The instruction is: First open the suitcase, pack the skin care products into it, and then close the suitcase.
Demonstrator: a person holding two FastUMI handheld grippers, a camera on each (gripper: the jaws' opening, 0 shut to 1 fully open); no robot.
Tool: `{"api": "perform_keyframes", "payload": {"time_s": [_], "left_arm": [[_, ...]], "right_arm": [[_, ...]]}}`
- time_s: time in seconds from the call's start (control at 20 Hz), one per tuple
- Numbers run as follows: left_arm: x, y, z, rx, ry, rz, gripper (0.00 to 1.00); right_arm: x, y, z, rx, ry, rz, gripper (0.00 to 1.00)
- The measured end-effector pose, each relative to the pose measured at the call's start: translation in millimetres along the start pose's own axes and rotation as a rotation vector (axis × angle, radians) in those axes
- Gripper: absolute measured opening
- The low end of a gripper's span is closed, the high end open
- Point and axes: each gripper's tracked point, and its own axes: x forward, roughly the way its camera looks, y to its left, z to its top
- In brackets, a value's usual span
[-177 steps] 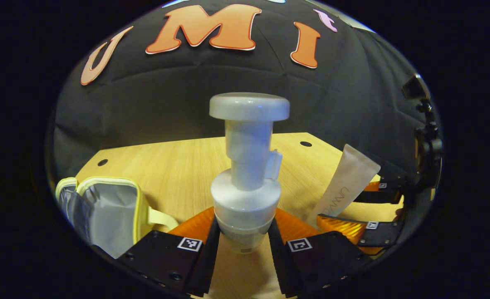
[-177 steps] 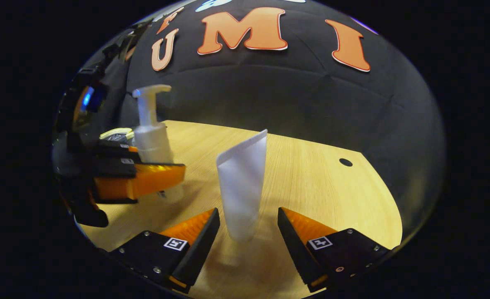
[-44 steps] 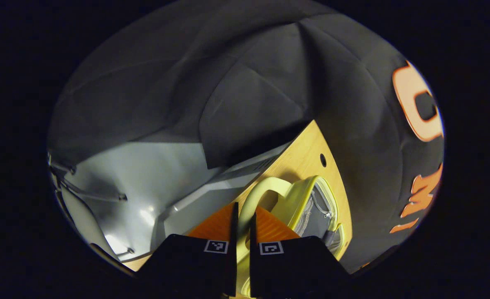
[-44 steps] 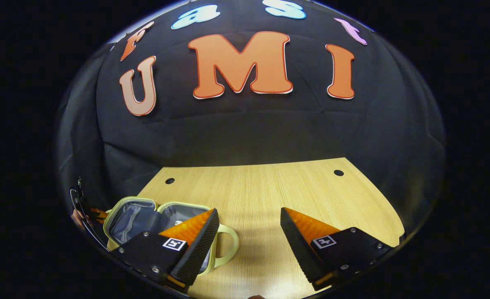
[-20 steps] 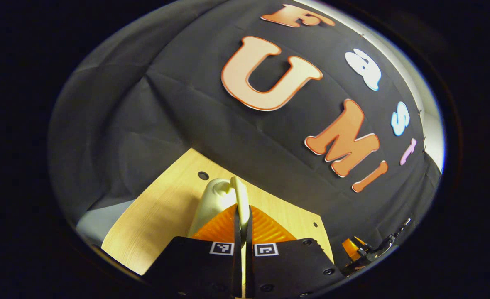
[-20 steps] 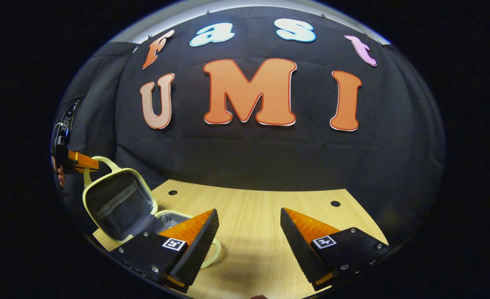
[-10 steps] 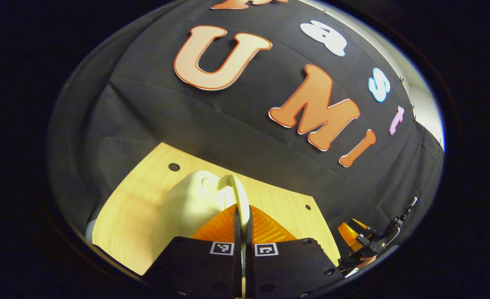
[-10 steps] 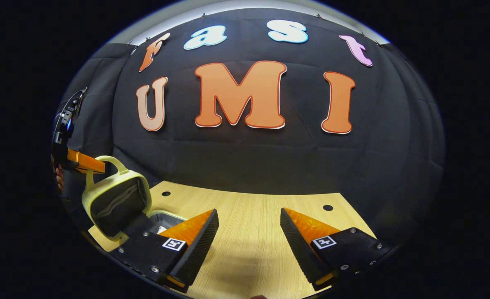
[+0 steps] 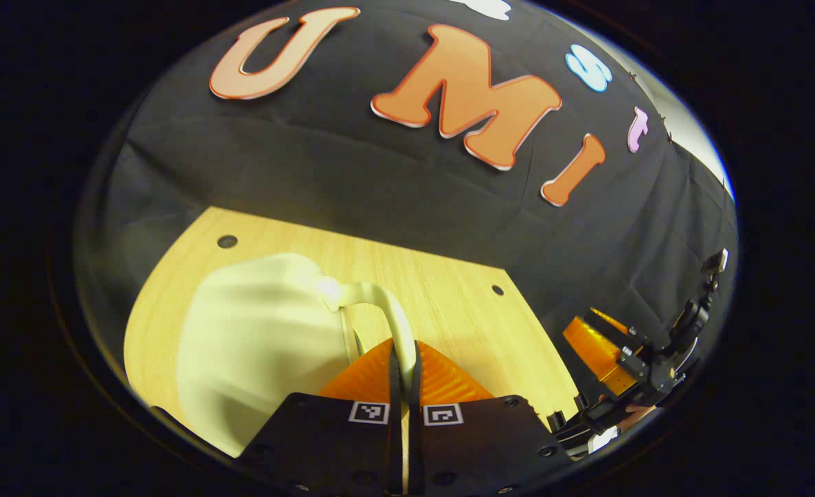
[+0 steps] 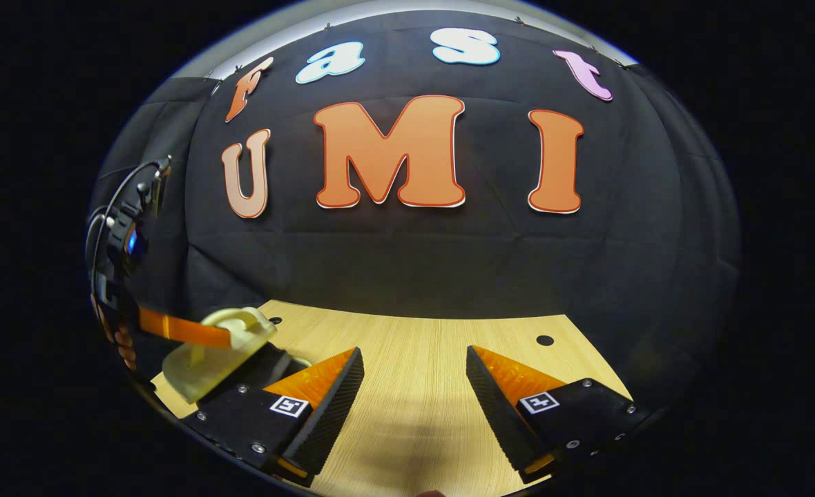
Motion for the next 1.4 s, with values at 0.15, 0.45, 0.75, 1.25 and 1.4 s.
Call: {"api": "perform_keyframes", "payload": {"time_s": [0.15, 0.45, 0.75, 1.25, 1.4], "left_arm": [[31, -7, -33, 0.055, 0.073, 0.016, 0.04], [71, -6, -82, 0.214, 0.215, 0.142, 0.04], [78, -36, -84, 0.289, 0.181, 0.117, 0.35], [30, -60, 21, 0.313, -0.238, 0.138, 0.97], [13, -60, 47, 0.314, -0.341, 0.168, 0.98]], "right_arm": [[-2, -7, 1, 0.011, -0.004, -0.001, 0.95], [-4, -17, -2, 0.024, -0.002, -0.017, 0.95], [-3, -22, 11, 0.013, -0.039, -0.035, 0.95], [-3, -14, 48, -0.015, -0.152, -0.054, 0.95], [-7, -4, 61, -0.054, -0.203, -0.046, 0.95]]}}
